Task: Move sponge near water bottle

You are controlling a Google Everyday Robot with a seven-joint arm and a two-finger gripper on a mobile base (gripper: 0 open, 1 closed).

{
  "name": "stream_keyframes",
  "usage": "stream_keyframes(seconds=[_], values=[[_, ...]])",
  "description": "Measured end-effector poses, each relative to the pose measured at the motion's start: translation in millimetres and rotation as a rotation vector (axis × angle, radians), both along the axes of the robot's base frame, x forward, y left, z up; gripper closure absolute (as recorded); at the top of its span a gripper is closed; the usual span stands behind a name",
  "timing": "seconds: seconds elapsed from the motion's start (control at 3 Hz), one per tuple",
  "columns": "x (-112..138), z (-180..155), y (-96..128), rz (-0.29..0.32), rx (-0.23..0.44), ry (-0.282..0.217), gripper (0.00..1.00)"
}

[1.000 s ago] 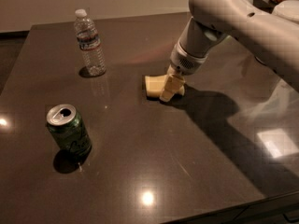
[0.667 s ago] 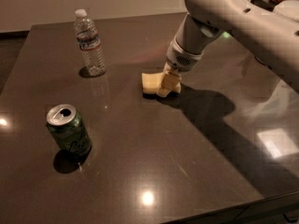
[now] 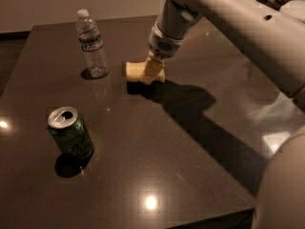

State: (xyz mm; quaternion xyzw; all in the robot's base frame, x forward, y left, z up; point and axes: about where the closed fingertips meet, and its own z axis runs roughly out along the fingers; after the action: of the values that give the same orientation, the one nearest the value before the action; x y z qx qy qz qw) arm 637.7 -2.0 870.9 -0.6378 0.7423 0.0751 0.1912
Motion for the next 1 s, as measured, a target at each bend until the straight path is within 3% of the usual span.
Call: stream_keyframes(seconds=[0.33, 0.67, 1.0], values=[[24, 2, 33, 0.024, -0.006, -0.015, 0.99], [35, -1, 49, 0.034, -0.02, -0.022, 0.7], [37, -3, 55, 0.044, -0.021, -0.022, 0.47]])
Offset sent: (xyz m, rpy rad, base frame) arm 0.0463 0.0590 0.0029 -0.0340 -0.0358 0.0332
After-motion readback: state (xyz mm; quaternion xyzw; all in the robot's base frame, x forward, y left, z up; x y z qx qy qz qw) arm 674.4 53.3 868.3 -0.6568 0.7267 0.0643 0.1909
